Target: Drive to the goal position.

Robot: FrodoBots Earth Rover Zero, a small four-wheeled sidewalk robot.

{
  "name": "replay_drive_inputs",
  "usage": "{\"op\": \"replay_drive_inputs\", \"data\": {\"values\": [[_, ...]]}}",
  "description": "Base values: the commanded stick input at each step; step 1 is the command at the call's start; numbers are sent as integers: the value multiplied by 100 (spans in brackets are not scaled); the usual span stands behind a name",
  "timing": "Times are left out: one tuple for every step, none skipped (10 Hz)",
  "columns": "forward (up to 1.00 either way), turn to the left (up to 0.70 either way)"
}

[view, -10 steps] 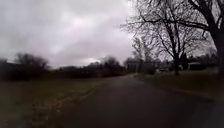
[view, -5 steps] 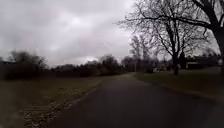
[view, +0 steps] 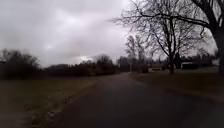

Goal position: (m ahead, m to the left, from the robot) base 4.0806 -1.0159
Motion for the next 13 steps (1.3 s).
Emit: {"op": "replay_drive_inputs", "data": {"values": [[100, 0], [100, 0], [100, 0], [100, 0], [100, 0], [100, 0], [100, 0], [100, 0], [100, 0], [100, 0], [100, 0], [100, 0], [100, 0]]}}
